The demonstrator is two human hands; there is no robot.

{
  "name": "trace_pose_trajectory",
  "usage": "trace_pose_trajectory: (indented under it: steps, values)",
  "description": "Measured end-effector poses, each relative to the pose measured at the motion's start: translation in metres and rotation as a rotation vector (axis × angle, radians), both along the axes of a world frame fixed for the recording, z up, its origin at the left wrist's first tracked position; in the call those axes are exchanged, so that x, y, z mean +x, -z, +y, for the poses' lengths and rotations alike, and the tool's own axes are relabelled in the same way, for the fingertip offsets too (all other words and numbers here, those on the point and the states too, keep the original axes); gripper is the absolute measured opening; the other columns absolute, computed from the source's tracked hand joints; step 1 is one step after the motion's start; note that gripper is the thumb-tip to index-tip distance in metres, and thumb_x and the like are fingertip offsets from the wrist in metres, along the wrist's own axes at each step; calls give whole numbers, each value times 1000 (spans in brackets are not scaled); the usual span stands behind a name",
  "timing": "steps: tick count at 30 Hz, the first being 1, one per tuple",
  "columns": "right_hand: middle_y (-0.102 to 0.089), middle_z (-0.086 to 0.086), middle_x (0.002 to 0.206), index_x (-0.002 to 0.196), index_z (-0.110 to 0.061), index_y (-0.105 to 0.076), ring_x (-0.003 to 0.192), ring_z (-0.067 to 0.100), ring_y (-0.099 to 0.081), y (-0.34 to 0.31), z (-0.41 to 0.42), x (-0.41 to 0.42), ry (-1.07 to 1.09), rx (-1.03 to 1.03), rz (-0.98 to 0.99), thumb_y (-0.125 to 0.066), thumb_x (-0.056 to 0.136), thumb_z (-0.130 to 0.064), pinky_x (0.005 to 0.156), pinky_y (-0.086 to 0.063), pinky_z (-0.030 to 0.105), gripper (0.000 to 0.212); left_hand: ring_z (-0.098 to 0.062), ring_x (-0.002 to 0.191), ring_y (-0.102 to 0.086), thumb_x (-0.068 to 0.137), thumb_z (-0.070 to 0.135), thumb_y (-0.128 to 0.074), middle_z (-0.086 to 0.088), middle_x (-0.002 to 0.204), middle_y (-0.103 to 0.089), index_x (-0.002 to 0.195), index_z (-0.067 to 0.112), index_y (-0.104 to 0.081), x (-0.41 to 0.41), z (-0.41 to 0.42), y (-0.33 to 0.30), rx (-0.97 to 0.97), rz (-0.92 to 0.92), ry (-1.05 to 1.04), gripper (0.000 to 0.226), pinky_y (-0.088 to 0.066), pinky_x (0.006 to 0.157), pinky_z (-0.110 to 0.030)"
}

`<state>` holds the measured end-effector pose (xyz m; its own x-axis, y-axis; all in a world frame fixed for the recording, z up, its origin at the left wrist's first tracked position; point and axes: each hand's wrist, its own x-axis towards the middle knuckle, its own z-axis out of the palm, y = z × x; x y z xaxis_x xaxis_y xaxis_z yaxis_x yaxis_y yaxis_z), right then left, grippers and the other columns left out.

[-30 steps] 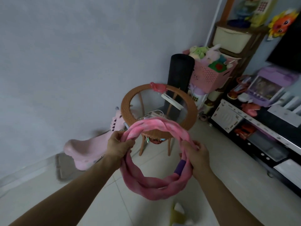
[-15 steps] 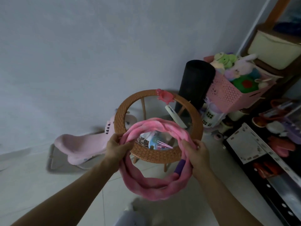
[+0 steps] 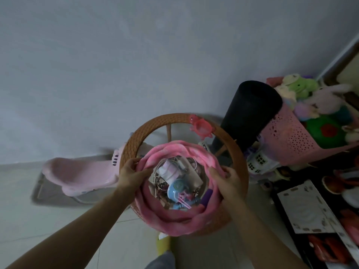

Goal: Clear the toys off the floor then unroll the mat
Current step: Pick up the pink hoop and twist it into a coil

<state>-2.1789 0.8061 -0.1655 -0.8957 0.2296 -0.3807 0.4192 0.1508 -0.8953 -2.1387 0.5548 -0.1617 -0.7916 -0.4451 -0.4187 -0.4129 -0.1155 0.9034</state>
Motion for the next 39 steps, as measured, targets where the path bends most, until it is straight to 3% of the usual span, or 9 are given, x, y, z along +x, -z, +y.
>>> trace_pose_trajectory:
  steps: [4, 6, 9, 13, 15, 24, 28, 35, 39]
  values:
    - [-66, 9, 98, 110, -6, -60, 84, 23, -63, 18, -2, -55, -63, -22, -41, -75, 76, -17, 70, -46, 27, 39, -27, 84, -64, 68, 2, -76, -12, 97, -66, 102, 19, -58, -45, -2, 23, 1, -50, -19, 42, -55, 75, -37]
    - [-67, 11, 96, 105, -5, -62, 80, 22, -63, 27, -3, -72, -105, -28, -71, -75, 76, -15, 67, -47, 27, 33, -28, 90, -63, 67, 4, -77, -10, 101, -64, 99, 23, -57, -60, -3, 30, -5, -88, -14, 43, -55, 79, -41]
    - [-67, 8, 85, 102, -1, -63, 71, 18, -63, 49, -5, -104, -158, -34, -122, -75, 76, -12, 63, -51, 26, 31, -26, 90, -62, 66, 3, -78, -8, 103, -63, 102, 24, -57, -85, -5, 49, -16, -147, -53, 46, -54, 74, -34]
    - [-65, 12, 105, 115, -2, -56, 98, 31, -63, 66, -11, -130, -196, -49, -208, -72, 77, -8, 91, -51, 46, 41, -33, 98, -62, 68, 2, -77, -14, 109, -62, 110, 18, -57, -98, -8, 69, -26, -177, -88, 49, -54, 81, -40]
    - [-64, 15, 113, 119, -3, -55, 103, 32, -61, 79, -14, -145, -224, -41, -229, -70, 79, -6, 95, -48, 49, 43, -33, 98, -62, 69, 2, -76, -14, 109, -62, 109, 19, -56, -104, -7, 80, -21, -196, -130, 48, -54, 77, -36]
    - [-62, 15, 113, 119, -7, -53, 101, 31, -61, 115, -19, -177, -274, 71, -221, -67, 80, -4, 92, -50, 49, 42, -29, 100, -59, 72, -2, -71, -11, 109, -59, 110, 19, -55, -124, 5, 119, 24, -225, -193, 46, -52, 88, -42]
    - [-62, 9, 109, 119, -12, -53, 98, 27, -61, 117, -16, -179, -274, 102, -196, -66, 81, -7, 87, -51, 42, 40, -31, 104, -58, 73, -2, -70, -10, 111, -58, 114, 17, -54, -132, 10, 126, 1, -235, -198, 48, -50, 93, -46]
    - [-59, 10, 112, 121, -9, -50, 95, 22, -57, 118, -27, -163, -312, 223, -91, -60, 85, -10, 84, -50, 40, 37, -16, 87, -55, 77, 2, -67, -4, 102, -58, 119, 15, -55, -131, 15, 121, -127, -258, -206, 46, -46, 80, -29]
    - [-55, 15, 120, 124, -5, -49, 100, 22, -54, 118, -39, -157, -305, 294, -56, -55, 88, -7, 80, -43, 30, 37, -21, 92, -56, 77, 0, -65, -6, 101, -60, 123, 12, -56, -136, 11, 115, -127, -326, -156, 49, -48, 87, -33]
